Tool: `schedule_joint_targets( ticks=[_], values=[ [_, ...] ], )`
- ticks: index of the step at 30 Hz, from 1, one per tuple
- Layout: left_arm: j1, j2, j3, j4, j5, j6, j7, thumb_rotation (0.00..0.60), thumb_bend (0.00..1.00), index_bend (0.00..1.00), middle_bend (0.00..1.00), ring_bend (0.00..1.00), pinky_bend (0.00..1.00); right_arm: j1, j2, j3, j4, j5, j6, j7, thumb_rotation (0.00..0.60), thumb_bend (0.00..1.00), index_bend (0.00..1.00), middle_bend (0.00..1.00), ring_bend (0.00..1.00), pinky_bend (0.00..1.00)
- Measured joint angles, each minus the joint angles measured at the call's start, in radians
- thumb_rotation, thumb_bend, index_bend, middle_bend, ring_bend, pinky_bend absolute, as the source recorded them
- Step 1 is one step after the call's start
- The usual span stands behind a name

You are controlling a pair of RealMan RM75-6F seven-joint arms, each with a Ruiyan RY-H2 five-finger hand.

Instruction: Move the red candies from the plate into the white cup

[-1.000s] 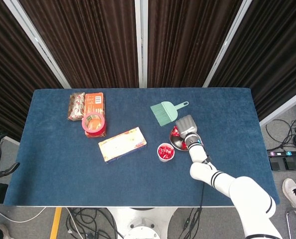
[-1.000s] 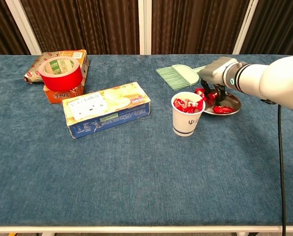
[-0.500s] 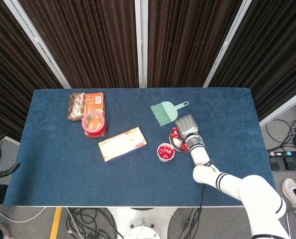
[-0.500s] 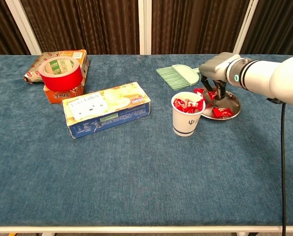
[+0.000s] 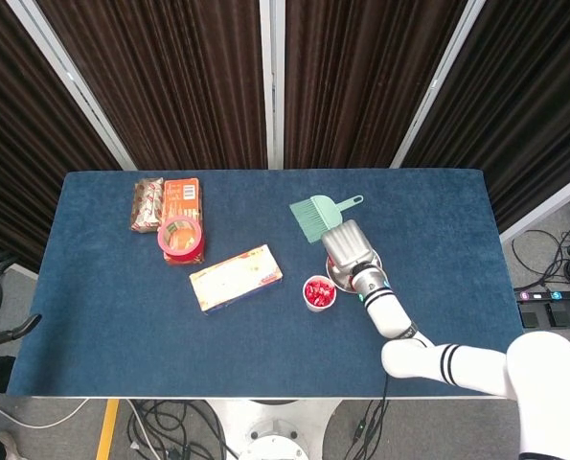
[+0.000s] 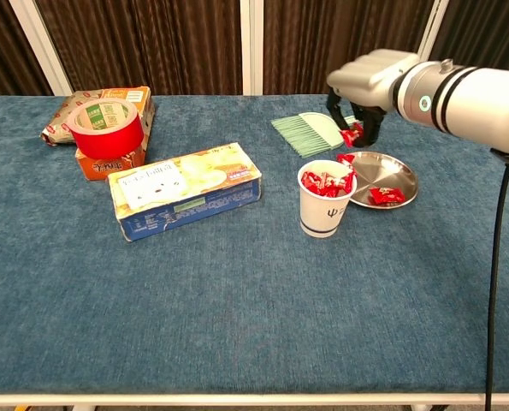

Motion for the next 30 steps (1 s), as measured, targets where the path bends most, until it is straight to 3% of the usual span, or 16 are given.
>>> schedule_joint_targets(
  ticks=[5,8,22,30],
  values=[
    [-0.001,0.0,0.0,-0.005,0.003,0.002,0.007,0.161,0.09,0.17,0.16,0.1,0.2,-0.023,0.076,-0.004,-0.182,-0.111,0.062,0.022,0.6,0.21,0.6,1.0,1.0,1.0],
    [0.001,0.003,-0.001,-0.008,0.0,0.003,0.008,0.162,0.09,0.17,0.16,0.1,0.2,-0.033,0.095,-0.015,-0.222,-0.147,0.074,0.036,0.6,0.21,0.6,1.0,1.0,1.0],
    [0.003,0.003,-0.002,-0.003,0.001,0.008,-0.004,0.161,0.09,0.17,0.16,0.1,0.2,-0.025,0.072,-0.04,-0.221,-0.138,0.036,0.037,0.6,0.1,0.6,1.0,1.0,1.0],
    [0.003,0.002,-0.002,-0.004,0.003,0.012,-0.005,0.163,0.09,0.17,0.16,0.1,0.2,-0.025,0.094,-0.04,-0.235,-0.162,0.027,0.062,0.6,0.0,0.51,1.0,1.0,1.0]
  ],
)
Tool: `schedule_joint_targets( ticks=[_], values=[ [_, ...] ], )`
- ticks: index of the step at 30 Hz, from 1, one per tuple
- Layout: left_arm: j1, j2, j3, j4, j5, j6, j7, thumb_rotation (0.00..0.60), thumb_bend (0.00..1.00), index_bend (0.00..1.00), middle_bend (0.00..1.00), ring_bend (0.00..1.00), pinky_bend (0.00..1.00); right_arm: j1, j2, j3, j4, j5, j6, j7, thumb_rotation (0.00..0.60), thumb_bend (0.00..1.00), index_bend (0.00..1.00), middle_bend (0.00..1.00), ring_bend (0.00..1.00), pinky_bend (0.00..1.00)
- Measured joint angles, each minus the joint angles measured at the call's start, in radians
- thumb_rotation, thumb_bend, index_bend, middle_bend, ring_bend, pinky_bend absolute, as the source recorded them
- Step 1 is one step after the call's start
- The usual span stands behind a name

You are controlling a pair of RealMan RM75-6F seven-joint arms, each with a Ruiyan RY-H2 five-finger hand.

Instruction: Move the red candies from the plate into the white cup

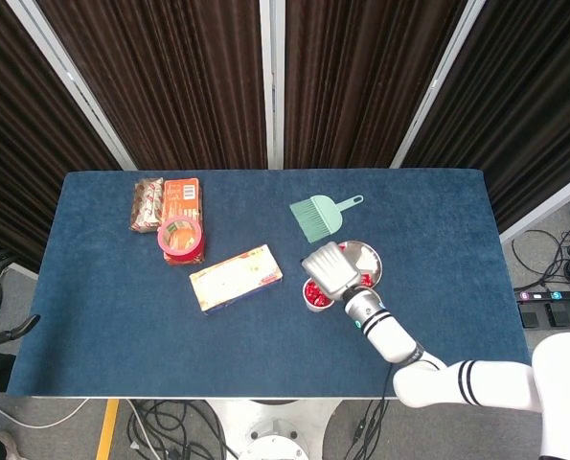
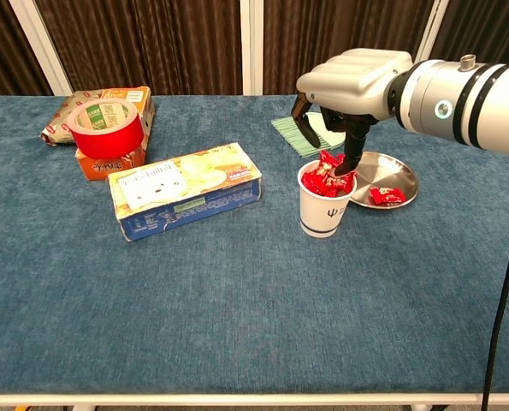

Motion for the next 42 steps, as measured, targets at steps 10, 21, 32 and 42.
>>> schedule_joint_targets(
  ticks=[10,21,32,42],
  values=[
    [-0.001,0.011,0.0,-0.022,0.006,0.004,0.021,0.161,0.09,0.17,0.16,0.1,0.2,-0.03,0.052,0.039,-0.034,-0.045,0.079,0.061,0.6,0.01,0.47,1.0,1.0,1.0],
    [-0.016,0.017,0.004,-0.067,0.019,-0.01,0.088,0.159,0.09,0.17,0.16,0.1,0.2,-0.275,0.267,0.012,-0.04,-0.159,0.3,0.213,0.6,0.16,0.29,0.41,0.37,0.48],
    [-0.031,0.013,0.023,-0.066,0.025,-0.051,0.203,0.16,0.09,0.17,0.16,0.1,0.2,-0.5,0.34,-0.074,-0.041,-0.099,0.331,0.37,0.6,0.2,0.0,0.0,0.0,0.02],
    [-0.038,0.024,0.036,-0.076,0.021,-0.079,0.277,0.161,0.09,0.17,0.16,0.1,0.2,-0.594,0.345,-0.074,-0.002,-0.18,0.35,0.476,0.6,0.2,0.0,0.0,0.0,0.0]
  ],
)
